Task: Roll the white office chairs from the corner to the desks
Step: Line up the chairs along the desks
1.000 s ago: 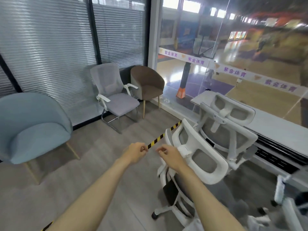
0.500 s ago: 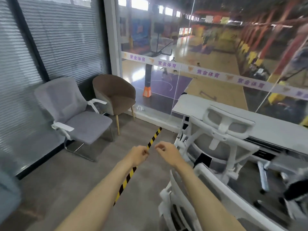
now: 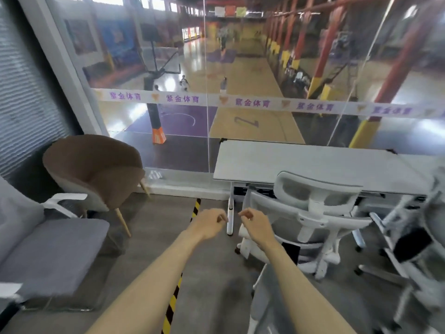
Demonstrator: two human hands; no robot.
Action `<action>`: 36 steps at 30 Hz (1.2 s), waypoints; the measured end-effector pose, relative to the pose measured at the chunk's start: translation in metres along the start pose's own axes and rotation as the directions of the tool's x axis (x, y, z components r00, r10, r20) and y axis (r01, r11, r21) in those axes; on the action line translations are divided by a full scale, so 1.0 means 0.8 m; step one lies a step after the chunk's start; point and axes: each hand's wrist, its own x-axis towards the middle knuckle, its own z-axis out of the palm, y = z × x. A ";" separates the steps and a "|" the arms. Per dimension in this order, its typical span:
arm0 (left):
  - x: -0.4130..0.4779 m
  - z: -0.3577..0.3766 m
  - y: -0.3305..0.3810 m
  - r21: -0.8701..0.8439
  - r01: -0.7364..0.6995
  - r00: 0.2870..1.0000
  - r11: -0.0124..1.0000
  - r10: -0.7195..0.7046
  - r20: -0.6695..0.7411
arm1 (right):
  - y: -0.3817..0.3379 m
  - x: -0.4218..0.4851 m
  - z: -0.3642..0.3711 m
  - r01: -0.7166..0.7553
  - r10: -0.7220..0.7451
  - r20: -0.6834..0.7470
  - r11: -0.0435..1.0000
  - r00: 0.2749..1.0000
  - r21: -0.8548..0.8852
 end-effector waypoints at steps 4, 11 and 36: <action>0.093 0.002 -0.010 -0.012 -0.094 0.993 0.996 0.094 0.067 | 0.029 0.052 -0.013 -0.177 0.179 -0.101 0.984 0.979 0.020; 0.219 0.002 -0.005 -0.056 -0.295 0.930 0.954 0.300 0.212 | 0.057 0.088 -0.044 -0.509 0.509 -0.384 0.854 0.770 0.112; 0.393 0.121 0.092 0.262 -0.484 0.845 0.835 0.368 0.389 | 0.218 0.165 -0.142 -0.325 0.581 -0.655 0.814 0.484 0.482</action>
